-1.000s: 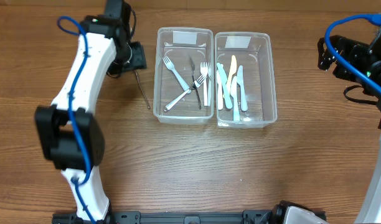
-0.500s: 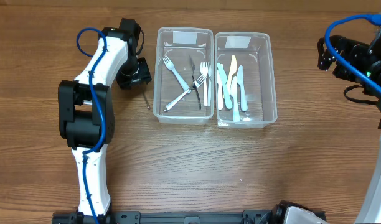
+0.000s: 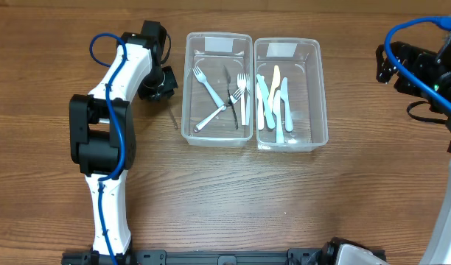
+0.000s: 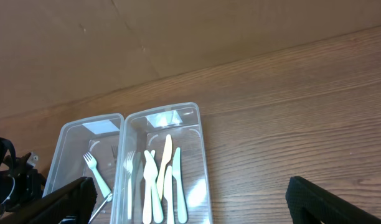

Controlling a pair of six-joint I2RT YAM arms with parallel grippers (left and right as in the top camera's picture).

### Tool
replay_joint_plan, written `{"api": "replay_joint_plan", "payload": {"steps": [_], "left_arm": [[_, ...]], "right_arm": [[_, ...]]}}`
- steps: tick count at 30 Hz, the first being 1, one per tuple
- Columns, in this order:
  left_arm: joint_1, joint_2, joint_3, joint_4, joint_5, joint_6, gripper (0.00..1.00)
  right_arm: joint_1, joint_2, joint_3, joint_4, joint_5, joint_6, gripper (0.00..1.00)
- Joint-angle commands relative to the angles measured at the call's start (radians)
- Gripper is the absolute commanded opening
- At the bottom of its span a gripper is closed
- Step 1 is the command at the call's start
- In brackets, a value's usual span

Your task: Pack container

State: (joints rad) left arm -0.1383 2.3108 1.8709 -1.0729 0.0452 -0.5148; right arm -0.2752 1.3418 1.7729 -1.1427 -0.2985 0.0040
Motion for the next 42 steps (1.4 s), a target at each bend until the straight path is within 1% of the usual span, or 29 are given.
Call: {"api": "replay_joint_plan", "payload": {"steps": [1, 8, 9, 10, 11, 12, 14, 19, 21, 25, 32, 36, 39, 42], "left_arm": [[-0.005, 0.039, 0.008, 0.003, -0.034, -0.017, 0.27], [-0.005, 0.095, 0.008, -0.003, -0.011, -0.016, 0.29], [-0.005, 0.101, 0.008, -0.006, -0.005, -0.016, 0.24], [-0.005, 0.105, 0.008, -0.009, 0.0, -0.016, 0.17], [-0.005, 0.106, 0.008, -0.013, 0.0, -0.016, 0.06], [-0.005, 0.106, 0.008, -0.014, 0.0, -0.016, 0.04], [-0.005, 0.101, 0.008, -0.018, -0.001, -0.003, 0.04], [-0.002, 0.082, 0.008, -0.043, -0.005, 0.089, 0.04], [0.006, 0.048, 0.009, -0.083, -0.005, 0.097, 0.04], [0.008, -0.042, 0.009, -0.108, -0.016, 0.119, 0.04], [-0.023, -0.362, 0.01, -0.091, -0.023, 0.181, 0.04], [-0.094, -0.534, 0.01, -0.071, -0.021, 0.247, 0.04], [-0.166, -0.576, 0.01, -0.051, -0.023, 0.272, 0.04], [-0.224, -0.558, 0.01, -0.028, -0.023, 0.266, 0.04]], "right_arm": [[-0.001, -0.006, 0.015, 0.006, 0.01, 0.004, 1.0], [-0.001, -0.006, 0.015, 0.006, 0.01, 0.004, 1.0], [-0.001, -0.006, 0.015, 0.006, 0.01, 0.004, 1.0], [-0.001, -0.006, 0.015, 0.006, 0.01, 0.004, 1.0], [-0.001, -0.006, 0.015, 0.006, 0.01, 0.004, 1.0], [-0.001, -0.006, 0.015, 0.006, 0.01, 0.004, 1.0], [-0.001, -0.006, 0.015, 0.006, 0.01, 0.004, 1.0], [-0.001, -0.006, 0.015, 0.006, 0.01, 0.004, 1.0], [-0.001, -0.006, 0.015, 0.006, 0.01, 0.004, 1.0], [-0.001, -0.006, 0.015, 0.006, 0.01, 0.004, 1.0], [-0.001, -0.006, 0.015, 0.006, 0.01, 0.004, 1.0], [-0.001, -0.006, 0.015, 0.006, 0.01, 0.004, 1.0], [-0.001, -0.006, 0.015, 0.006, 0.01, 0.004, 1.0], [-0.001, -0.006, 0.015, 0.006, 0.01, 0.004, 1.0]]}}
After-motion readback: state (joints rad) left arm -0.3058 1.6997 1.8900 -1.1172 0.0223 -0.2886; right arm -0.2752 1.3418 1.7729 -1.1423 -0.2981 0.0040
